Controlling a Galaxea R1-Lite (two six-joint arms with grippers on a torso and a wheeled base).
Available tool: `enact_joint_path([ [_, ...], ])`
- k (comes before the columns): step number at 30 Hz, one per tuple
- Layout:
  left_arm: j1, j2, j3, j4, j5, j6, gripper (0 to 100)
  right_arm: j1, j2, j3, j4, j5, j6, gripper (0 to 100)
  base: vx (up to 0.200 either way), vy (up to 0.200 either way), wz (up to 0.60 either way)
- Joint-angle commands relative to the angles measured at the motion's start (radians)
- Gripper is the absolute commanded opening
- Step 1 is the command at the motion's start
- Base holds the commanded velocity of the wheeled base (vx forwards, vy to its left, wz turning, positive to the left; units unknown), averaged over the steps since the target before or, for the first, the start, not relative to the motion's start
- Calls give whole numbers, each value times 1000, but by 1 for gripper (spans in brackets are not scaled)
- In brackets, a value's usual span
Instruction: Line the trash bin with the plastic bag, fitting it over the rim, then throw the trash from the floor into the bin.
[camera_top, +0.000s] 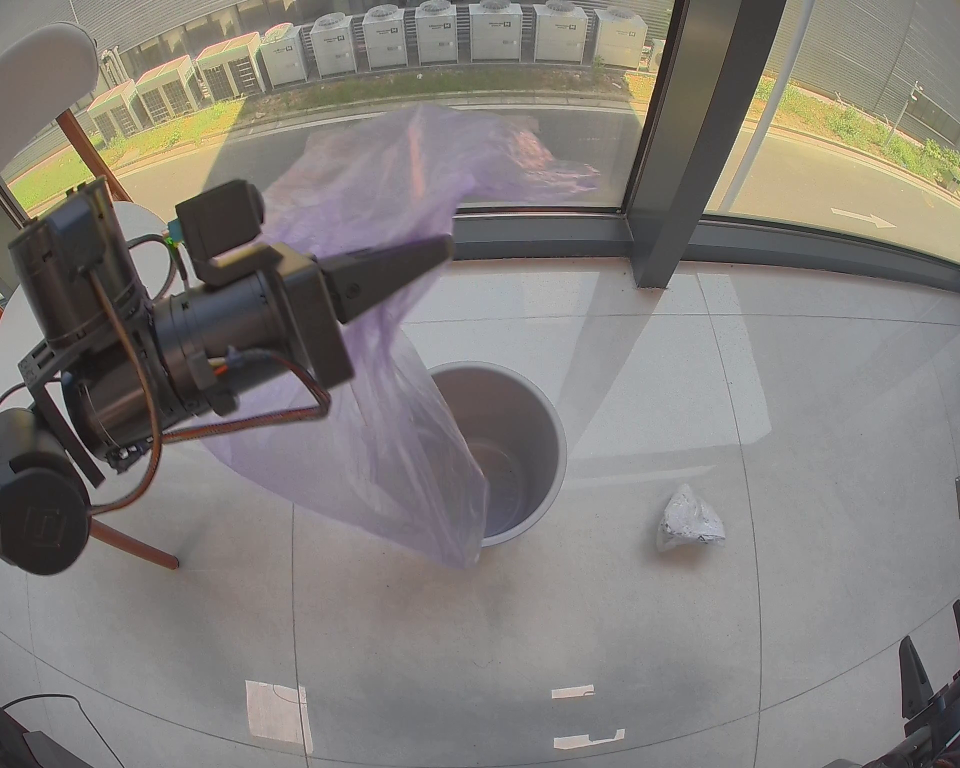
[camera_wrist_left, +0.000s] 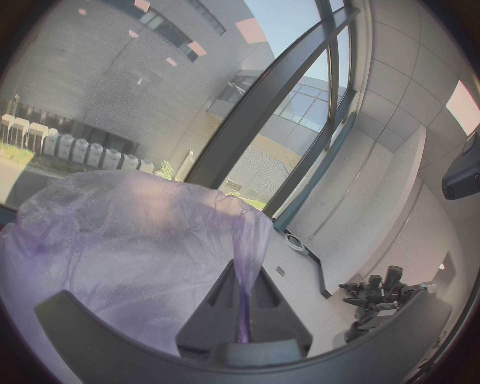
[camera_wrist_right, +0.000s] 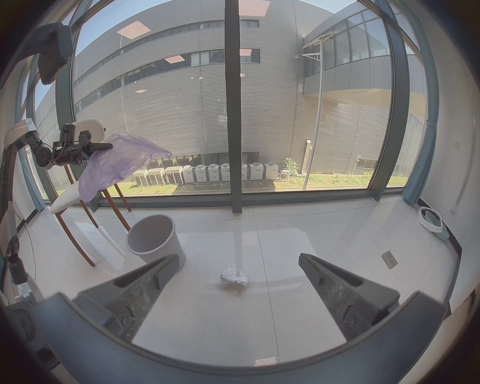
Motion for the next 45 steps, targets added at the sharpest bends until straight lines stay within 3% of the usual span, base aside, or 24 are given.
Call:
enact_joint_path([
  [1,-61,22,33,29,9,-20,0,0,-13,16,-2,-1,1,100,0,0,0],
  [17,-48,71,48,49,12,-26,0,0,-13,16,-2,-1,1,100,0,0,0],
  [23,28,153,45,23,6,-19,0,0,-13,16,-2,-1,1,100,0,0,0],
  [32,139,278,2,-203,8,-16,0,0,-13,16,-2,-1,1,100,0,0,0],
  [38,202,281,-56,-207,6,0,0,0,-13,16,0,-1,4,100,0,0,0],
  [45,199,269,5,-212,15,30,0,0,-13,16,-2,0,5,100,0,0,0],
])
